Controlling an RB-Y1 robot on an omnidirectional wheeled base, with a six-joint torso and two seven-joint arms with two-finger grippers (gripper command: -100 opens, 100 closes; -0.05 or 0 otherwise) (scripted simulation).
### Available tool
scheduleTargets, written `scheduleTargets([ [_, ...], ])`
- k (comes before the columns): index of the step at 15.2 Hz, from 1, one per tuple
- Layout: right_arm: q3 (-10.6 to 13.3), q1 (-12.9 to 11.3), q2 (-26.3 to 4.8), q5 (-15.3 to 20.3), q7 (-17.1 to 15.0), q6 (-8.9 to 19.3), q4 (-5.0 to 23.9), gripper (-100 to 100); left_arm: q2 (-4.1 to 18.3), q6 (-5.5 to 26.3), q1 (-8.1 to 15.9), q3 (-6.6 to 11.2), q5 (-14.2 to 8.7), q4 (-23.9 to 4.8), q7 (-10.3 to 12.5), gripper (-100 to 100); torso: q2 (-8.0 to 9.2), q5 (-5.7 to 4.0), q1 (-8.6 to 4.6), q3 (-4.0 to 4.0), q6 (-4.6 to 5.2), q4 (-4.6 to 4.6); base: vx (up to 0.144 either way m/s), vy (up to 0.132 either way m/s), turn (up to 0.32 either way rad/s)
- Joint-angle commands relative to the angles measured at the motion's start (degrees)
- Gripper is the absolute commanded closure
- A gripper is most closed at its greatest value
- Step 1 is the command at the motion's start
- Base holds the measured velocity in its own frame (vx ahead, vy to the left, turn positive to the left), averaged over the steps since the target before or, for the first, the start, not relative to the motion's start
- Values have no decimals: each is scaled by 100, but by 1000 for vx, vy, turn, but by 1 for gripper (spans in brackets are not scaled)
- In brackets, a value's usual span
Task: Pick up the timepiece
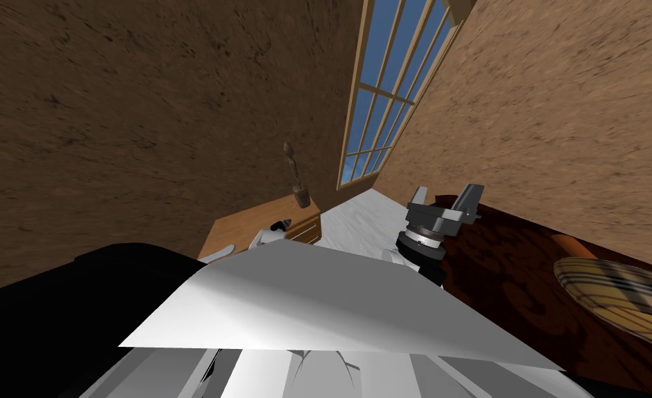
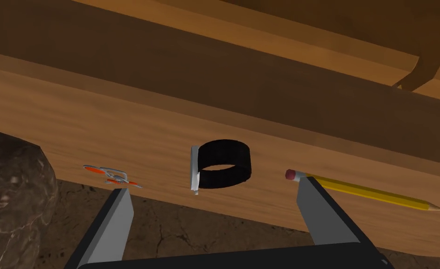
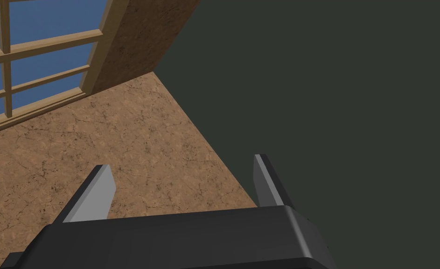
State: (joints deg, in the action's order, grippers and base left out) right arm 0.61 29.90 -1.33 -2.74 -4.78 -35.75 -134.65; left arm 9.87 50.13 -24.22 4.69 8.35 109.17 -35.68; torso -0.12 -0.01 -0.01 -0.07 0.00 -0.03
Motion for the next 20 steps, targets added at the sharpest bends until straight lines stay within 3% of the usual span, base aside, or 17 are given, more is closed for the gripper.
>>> scheduleTargets([
  [1,0,0,0,0,0,0,0,0,14,-147,52,4,20,-186,55,-100,0,0,0,0,0,0,25,16,-15],
  [4,0,0,0,0,0,0,0,0,32,-325,138,10,50,-447,124,-100,0,3,12,0,0,0,24,23,-11],
  [5,0,0,0,0,0,0,0,0,25,-237,103,7,37,-332,91,-100,1,3,12,0,0,0,14,13,-6],
  [6,0,0,0,0,0,0,0,0,27,-256,110,8,39,-351,99,100,3,2,10,2,-1,1,5,5,-1],
  [10,0,0,0,0,0,0,0,0,26,-267,114,13,39,-343,107,100,4,3,3,0,4,-4,0,1,3],
  [11,0,0,0,0,0,0,0,0,10,-112,34,3,14,-134,41,100,2,3,4,-1,4,-5,-17,-11,6],
  [14,0,-1,0,0,0,0,0,0,-5,30,-35,-2,-10,75,-14,100,12,1,-5,4,4,-3,-30,-23,11],
  [15,0,-1,0,0,0,0,0,0,2,-59,0,1,4,-38,19,100,13,0,-7,4,4,-2,-18,-16,5],
  [16,0,-1,0,0,0,0,0,0,156,-164,112,98,44,106,146,-100,11,1,-5,3,4,-3,1,-59,-20],
  [20,1,-1,1,0,0,0,0,0,524,-297,197,261,123,273,297,-100,6,-6,-34,0,6,-4,-12,-94,-69],
])
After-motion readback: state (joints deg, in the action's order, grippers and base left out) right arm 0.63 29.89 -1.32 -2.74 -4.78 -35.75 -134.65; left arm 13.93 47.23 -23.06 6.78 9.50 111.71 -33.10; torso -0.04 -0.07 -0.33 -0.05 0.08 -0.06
